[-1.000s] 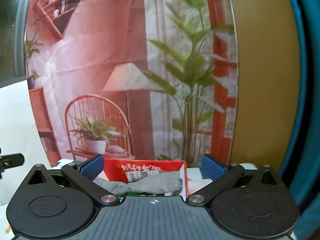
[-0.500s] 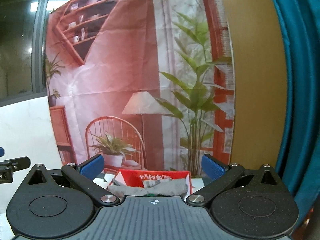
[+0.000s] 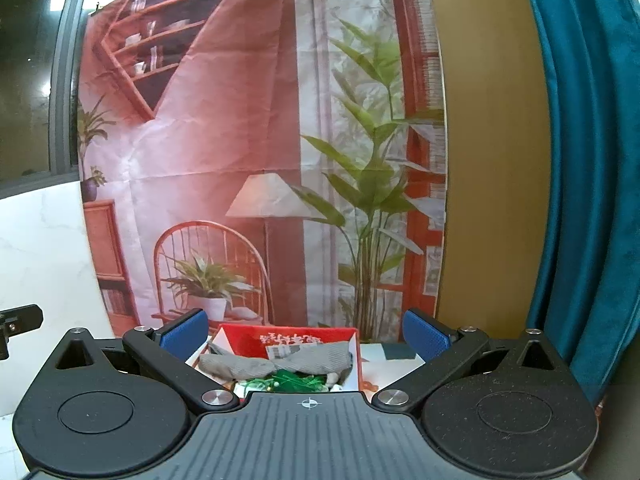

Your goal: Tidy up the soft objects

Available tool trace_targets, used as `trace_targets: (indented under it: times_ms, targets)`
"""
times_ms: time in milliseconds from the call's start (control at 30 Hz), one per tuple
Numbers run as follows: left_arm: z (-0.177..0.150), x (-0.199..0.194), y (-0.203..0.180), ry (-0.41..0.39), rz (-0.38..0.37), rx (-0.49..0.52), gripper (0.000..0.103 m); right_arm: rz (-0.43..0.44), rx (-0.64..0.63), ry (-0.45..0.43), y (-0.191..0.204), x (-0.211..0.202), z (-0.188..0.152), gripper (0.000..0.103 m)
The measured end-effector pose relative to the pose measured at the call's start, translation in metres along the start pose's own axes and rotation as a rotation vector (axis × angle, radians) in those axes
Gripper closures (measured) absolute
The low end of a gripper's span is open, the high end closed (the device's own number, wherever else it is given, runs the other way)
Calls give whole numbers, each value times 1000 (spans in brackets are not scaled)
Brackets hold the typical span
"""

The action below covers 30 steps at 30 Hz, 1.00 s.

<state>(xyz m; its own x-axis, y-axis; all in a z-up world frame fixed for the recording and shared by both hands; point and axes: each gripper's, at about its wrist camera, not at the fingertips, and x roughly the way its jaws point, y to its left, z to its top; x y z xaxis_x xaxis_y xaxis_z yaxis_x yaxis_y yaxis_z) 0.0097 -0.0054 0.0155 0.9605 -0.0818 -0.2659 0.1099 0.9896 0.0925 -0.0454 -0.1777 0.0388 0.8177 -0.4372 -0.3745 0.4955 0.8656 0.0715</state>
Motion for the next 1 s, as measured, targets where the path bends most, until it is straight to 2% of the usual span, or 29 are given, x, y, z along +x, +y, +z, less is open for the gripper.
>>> trace_targets:
  times_ms: [1000]
  targets:
    - [-3, -1, -1, 16, -6, -15, 0, -14, 9, 28, -2, 7, -3, 0]
